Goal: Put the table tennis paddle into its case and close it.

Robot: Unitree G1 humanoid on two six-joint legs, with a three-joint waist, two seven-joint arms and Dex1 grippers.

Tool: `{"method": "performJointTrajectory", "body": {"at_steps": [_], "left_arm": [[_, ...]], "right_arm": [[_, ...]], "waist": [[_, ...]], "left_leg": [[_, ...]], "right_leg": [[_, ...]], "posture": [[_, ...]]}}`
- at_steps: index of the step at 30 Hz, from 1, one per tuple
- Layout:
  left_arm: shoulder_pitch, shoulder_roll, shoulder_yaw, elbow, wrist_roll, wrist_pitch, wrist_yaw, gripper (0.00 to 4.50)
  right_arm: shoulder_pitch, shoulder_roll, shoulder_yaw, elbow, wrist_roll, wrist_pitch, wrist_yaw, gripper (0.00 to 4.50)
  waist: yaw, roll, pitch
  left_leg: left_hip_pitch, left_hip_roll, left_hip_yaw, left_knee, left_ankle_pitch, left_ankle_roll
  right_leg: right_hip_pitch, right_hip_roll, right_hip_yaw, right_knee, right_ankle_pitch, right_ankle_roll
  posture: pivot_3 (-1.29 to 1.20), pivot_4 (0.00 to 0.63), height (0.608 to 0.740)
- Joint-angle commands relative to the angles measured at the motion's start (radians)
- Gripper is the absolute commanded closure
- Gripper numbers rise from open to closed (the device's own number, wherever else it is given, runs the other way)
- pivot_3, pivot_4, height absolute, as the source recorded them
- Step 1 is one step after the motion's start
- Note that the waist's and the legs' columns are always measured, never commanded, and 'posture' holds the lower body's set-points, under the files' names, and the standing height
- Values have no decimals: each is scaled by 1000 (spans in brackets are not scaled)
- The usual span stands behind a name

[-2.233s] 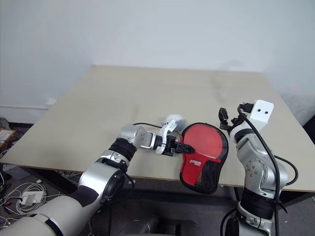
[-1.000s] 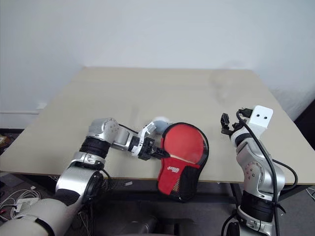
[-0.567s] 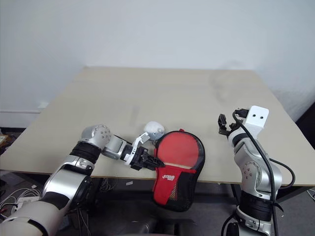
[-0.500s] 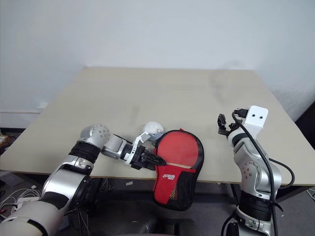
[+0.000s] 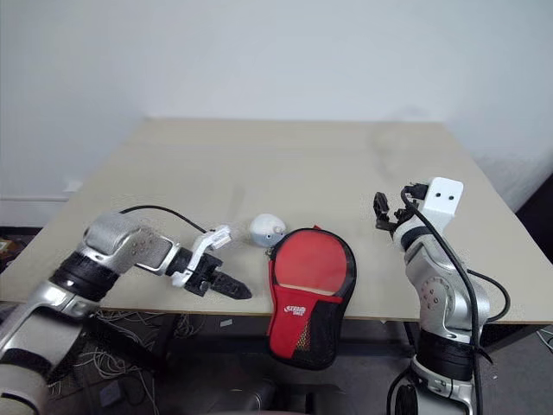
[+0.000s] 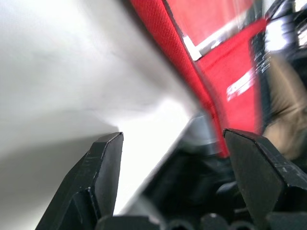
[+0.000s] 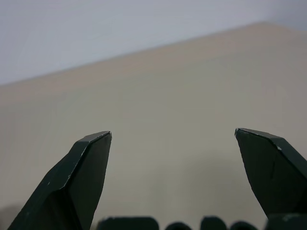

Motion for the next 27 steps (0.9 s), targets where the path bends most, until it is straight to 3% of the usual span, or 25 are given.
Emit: {"method": "performJointTrajectory", "body": {"at_steps": [1,5,14,22,27], "left_arm": [[-28,-12,9,21,103,-221,-165,959],[-39,-82,58,71,124,-260,-230,959],[71,-296,174,-6,159,-348,-118,959],[83,-463,141,18,241,-427,-60,959],[57,-477,38,82,309,-408,-144,959]], "right_arm": [[-28,-16,18,-24,13,-11,28,0],[-35,-37,80,-28,22,26,81,0],[-123,-46,163,17,15,72,121,0],[-283,-28,160,163,103,254,174,0],[-402,-45,205,353,72,292,212,0]], "waist": [[15,2,1],[35,5,2],[28,6,4],[28,5,4],[23,5,4]], "left_leg": [[0,0,0,0,0,0],[0,0,0,-1,0,-1],[-1,0,-1,0,0,0],[-1,0,-1,2,0,1],[-1,0,-1,2,1,1]], "right_leg": [[0,0,0,0,0,0],[0,0,0,-1,0,0],[-1,-1,0,-1,0,0],[1,-1,-1,-1,0,0],[0,-1,-1,0,0,0]], "posture": [[0,0,740],[0,0,740],[0,0,740],[0,0,740],[0,0,740]]}}
